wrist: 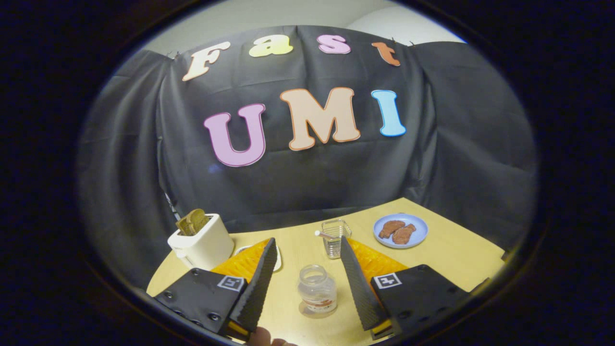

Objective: Take the bottle from table, then pour the juice into the cup, finally place the bottle on the coaster

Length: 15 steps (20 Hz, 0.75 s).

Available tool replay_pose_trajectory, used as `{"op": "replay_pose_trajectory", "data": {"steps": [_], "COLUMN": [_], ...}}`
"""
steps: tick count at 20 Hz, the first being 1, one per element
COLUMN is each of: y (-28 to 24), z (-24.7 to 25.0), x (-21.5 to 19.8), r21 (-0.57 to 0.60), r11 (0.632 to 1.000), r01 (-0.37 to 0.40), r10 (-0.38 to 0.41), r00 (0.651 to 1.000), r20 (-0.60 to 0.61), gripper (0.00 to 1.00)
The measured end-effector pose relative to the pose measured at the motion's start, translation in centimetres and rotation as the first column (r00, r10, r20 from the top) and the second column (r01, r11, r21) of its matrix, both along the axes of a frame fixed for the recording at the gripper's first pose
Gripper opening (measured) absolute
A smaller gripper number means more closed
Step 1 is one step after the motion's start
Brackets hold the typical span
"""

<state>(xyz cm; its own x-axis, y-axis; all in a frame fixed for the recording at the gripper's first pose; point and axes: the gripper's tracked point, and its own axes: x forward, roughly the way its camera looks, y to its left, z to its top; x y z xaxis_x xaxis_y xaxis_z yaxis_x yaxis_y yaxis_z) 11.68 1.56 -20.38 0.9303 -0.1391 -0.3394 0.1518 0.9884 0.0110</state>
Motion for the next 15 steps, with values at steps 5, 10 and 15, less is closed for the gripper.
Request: {"op": "replay_pose_trajectory", "data": {"steps": [5,10,15], "y": [-2.3,-5.8,-10.0], "z": [3.3,5.0,7.5], "x": [-2.0,-3.7,-4.0], "r21": [0.003,-0.023,-0.060], "r11": [1.000,1.000,0.998], "r01": [-0.020,-0.012,0.013], "r10": [0.020,0.012,-0.011], "r00": [1.000,1.000,0.999], "r20": [0.016,-0.002,0.035], "gripper": [0.82,0.82,0.82]}}
